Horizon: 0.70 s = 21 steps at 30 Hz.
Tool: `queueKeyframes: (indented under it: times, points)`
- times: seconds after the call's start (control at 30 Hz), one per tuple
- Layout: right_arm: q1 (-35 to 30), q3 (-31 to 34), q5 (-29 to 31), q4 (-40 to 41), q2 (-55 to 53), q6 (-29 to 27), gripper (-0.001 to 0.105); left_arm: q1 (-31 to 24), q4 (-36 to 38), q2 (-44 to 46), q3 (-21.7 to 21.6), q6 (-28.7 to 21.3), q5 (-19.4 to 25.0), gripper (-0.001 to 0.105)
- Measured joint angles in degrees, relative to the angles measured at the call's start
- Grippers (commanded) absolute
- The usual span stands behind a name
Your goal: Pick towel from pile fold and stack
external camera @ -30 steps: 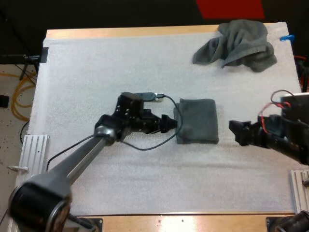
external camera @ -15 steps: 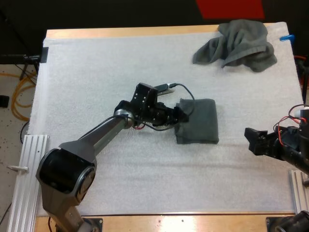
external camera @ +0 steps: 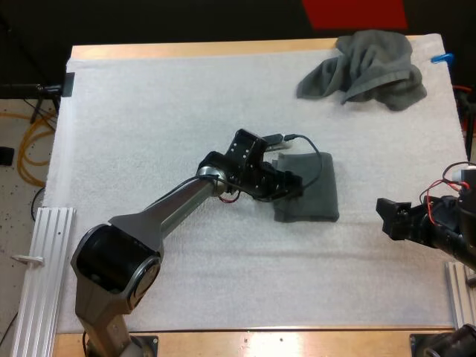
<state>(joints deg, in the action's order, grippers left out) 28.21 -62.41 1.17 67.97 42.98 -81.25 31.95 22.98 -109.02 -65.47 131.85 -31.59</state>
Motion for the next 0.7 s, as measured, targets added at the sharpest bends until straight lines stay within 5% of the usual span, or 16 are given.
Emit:
queueKeyframes:
  times: [0.07, 0.1, 0.37, 0.57, 0.7]
  points:
    - [0.0, 0.0, 0.0, 0.0, 0.0, 0.0, 0.075, -0.3, 0.8, 0.0, 0.0, 0.1, 0.0, 0.005]
    - [0.0, 0.0, 0.0, 0.0, 0.0, 0.0, 0.075, -0.4, 1.1, 0.0, 0.0, -0.1, 0.0, 0.000]
    - [0.0, 0.0, 0.0, -0.2, 0.0, 0.0, 0.075, -5.9, 10.8, 4.3, -0.1, -12.9, 5.3, 0.000]
    - [0.0, 0.0, 0.0, -3.1, 0.0, 0.0, 0.075, -18.3, 20.1, 9.4, -0.1, -24.6, 7.9, 0.000]
    - [0.0, 0.0, 0.0, -3.8, 0.0, 0.0, 0.075, -27.4, 26.3, 11.1, -0.1, -32.0, 15.0, 0.000]
